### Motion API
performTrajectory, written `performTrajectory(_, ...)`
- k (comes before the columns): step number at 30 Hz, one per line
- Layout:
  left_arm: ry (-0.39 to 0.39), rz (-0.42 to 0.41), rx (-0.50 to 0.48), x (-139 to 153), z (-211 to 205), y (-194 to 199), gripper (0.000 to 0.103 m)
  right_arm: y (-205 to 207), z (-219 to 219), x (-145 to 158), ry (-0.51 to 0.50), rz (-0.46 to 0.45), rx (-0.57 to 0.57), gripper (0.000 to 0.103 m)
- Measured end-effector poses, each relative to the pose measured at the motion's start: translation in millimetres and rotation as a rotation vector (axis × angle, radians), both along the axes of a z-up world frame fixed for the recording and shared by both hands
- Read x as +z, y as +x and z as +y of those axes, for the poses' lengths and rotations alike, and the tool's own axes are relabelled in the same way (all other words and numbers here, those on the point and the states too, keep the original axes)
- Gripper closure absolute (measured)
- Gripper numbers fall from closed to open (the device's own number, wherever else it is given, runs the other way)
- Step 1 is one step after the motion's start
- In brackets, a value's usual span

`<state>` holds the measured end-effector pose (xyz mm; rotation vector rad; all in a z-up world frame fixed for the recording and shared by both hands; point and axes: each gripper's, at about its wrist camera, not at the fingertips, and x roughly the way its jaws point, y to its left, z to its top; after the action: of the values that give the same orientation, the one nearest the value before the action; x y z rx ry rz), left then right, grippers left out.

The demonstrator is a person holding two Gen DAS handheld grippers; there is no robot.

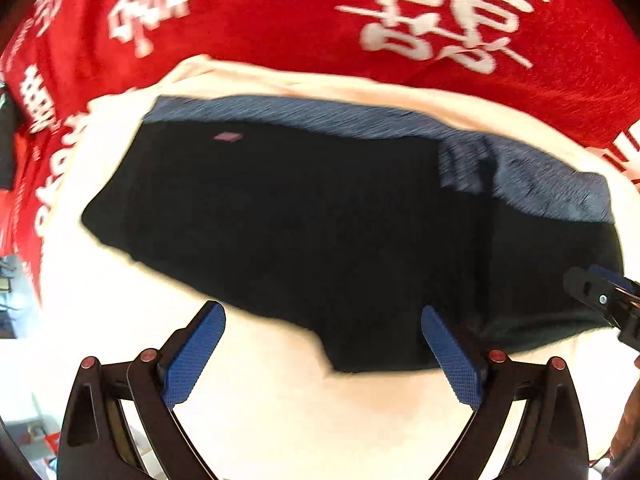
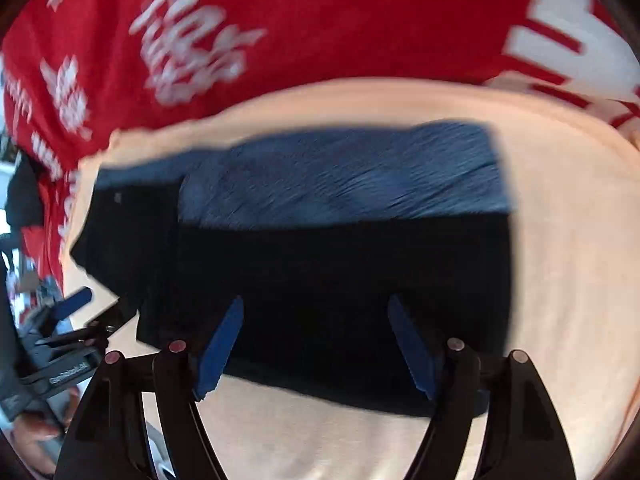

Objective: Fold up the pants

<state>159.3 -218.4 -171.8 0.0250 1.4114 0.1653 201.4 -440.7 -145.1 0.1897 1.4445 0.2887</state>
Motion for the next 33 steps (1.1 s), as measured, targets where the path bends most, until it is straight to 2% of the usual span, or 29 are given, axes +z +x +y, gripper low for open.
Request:
performTrajectory(2, 0.009, -0.001, 0.013, -7, 12, -16, 0.004, -8, 17, 9, 0.045, -0.01, 0.048, 0.028)
performTrajectory(5, -0.005, 0.024, 0.061, -21, 28, -30, 0.004, -16, 43, 23, -0.027, -0.091, 0.125, 0.028)
performTrajectory(8, -0.035, 0.019, 0.081, -24, 40, -41, 0.004, -16, 72, 12, -0.075, -0.106, 0.192, 0.028)
performTrajectory(10, -0.049, 0.023, 0.067, -26, 47, -44, 0.004, -13, 92, -2, -0.151, -0.127, 0.221, 0.03)
performTrajectory(11, -0.051, 0.027, 0.058, -27, 51, -45, 0.004, -9, 95, -9, -0.182, -0.118, 0.225, 0.046)
performTrajectory(12, -0.052, 0.027, 0.05, -26, 57, -46, 0.004, -7, 99, -20, -0.162, -0.061, 0.207, 0.07)
performTrajectory(13, -0.05, 0.027, 0.046, -24, 62, -46, 0.004, -7, 97, -21, -0.147, -0.038, 0.138, 0.073)
performTrajectory(15, -0.048, 0.024, 0.037, -19, 76, -47, 0.004, -10, 99, -16, -0.149, -0.032, 0.09, 0.08)
performTrajectory(19, -0.032, 0.025, 0.011, -7, 92, -53, 0.004, -18, 113, -14, -0.24, -0.044, 0.119, 0.08)
performTrajectory(22, -0.027, 0.01, 0.009, -2, 108, -53, 0.004, -25, 123, -7, -0.27, -0.026, 0.145, 0.076)
performTrajectory(25, -0.041, 0.011, 0.027, 2, 120, -55, 0.004, -37, 130, -7, -0.222, 0.036, 0.16, 0.075)
performTrajectory(28, -0.041, 0.007, 0.025, 6, 128, -57, 0.004, -51, 143, -7, -0.243, 0.049, 0.169, 0.074)
performTrajectory(29, -0.042, 0.002, 0.023, 8, 131, -58, 0.004, -56, 147, -6, -0.245, 0.055, 0.161, 0.068)
performTrajectory(30, -0.041, -0.003, 0.021, 10, 133, -58, 0.004, -60, 150, -5, -0.236, 0.061, 0.148, 0.057)
performTrajectory(32, -0.038, -0.007, 0.018, 11, 139, -58, 0.004, -66, 155, -4, -0.213, 0.071, 0.126, 0.045)
performTrajectory(33, -0.037, -0.008, 0.019, 12, 142, -59, 0.004, -69, 160, -4, -0.2, 0.079, 0.119, 0.045)
